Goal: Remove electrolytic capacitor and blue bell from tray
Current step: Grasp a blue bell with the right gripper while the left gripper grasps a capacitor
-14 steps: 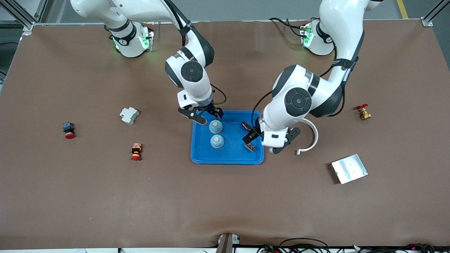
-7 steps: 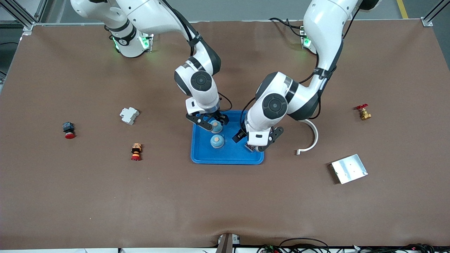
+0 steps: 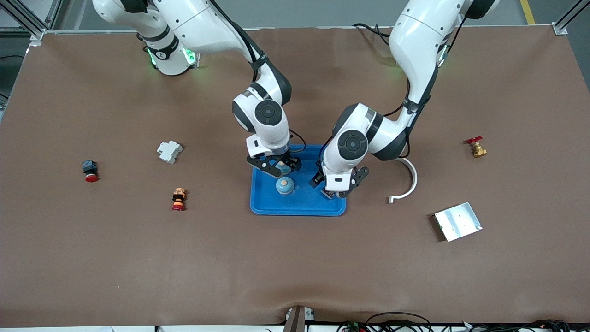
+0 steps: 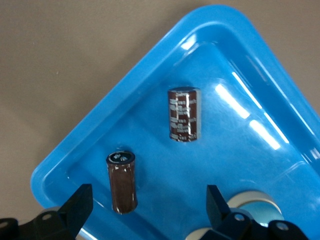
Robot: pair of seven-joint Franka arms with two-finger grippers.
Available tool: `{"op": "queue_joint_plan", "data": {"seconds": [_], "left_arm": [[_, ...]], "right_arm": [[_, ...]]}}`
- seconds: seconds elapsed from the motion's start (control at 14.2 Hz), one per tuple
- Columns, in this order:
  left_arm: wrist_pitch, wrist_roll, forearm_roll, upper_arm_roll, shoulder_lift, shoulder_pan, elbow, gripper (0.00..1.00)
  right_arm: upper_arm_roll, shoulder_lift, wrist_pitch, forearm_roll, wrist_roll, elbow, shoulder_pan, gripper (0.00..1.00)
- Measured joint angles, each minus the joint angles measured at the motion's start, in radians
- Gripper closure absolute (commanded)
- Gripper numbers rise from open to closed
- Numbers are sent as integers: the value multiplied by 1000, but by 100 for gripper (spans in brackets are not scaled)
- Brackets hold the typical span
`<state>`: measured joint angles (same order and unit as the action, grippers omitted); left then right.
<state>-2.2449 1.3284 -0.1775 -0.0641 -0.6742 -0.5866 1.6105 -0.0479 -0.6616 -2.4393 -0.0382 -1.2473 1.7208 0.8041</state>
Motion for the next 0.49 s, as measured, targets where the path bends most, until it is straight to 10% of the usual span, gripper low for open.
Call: {"op": "queue_joint_plan", "data": {"seconds": [0.28, 0.49], "left_arm": [[-49, 46, 1, 0, -14, -2, 16, 0], [-54, 106, 1, 0, -21, -4, 18, 0]], "right_arm": [[0, -19, -22, 3, 0, -1, 0, 0], [-1, -24, -23, 5, 0, -2, 0, 27]]}}
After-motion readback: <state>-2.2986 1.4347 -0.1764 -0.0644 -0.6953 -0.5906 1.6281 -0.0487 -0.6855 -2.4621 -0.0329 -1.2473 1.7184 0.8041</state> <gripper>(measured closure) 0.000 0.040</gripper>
